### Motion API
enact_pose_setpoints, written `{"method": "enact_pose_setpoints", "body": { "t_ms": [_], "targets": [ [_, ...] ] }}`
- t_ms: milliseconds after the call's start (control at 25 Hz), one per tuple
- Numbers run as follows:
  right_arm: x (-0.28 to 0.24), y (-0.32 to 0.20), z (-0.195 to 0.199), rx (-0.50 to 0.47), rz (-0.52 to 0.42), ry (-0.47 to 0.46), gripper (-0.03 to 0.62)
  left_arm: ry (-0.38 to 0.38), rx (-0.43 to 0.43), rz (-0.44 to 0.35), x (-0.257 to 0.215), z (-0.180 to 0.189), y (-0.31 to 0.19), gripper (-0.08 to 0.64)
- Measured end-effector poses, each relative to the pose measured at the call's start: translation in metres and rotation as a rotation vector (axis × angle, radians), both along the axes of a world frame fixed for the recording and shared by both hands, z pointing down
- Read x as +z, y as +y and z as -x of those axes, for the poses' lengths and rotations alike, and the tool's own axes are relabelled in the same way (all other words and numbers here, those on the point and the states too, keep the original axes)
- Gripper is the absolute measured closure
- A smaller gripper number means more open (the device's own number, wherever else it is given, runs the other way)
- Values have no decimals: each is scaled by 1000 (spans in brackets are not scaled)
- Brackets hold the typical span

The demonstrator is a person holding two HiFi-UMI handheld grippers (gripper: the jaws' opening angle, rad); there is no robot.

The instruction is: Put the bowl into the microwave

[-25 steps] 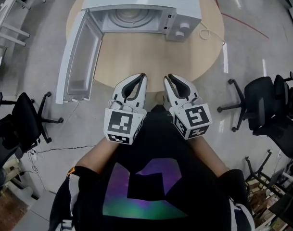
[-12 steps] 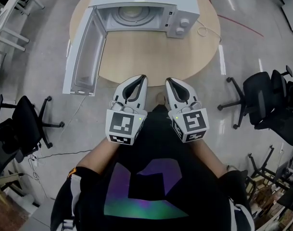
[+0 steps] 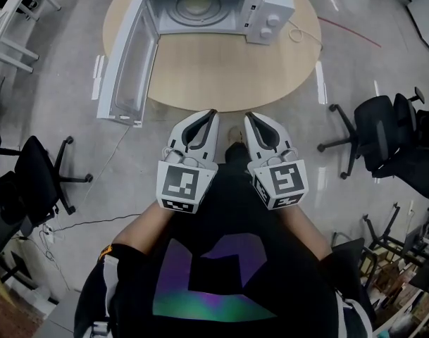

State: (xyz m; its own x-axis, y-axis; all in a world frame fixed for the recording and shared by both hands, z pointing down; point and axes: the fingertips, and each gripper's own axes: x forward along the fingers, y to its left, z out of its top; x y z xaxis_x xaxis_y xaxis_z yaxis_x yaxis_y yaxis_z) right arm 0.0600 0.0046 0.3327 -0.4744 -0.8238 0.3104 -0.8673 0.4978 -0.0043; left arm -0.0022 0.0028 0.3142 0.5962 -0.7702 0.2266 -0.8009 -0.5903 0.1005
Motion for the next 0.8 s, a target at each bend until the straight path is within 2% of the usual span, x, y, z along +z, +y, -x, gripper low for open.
{"method": "enact_pose_setpoints", "body": {
  "t_ms": [200,520,680,800],
  "targets": [
    [4,21,2,19,22,12,575,3,32,13,7,-1,22,512],
    [5,42,-9,44,42,18,575,19,37,20,10,-10,43,512],
    [12,53,-31,88,51,25,575,24,70,20,14,-31,49,512],
    [15,65,-64,150,59,22,575,21,128,26,17,-62,58,512]
  ]
}}
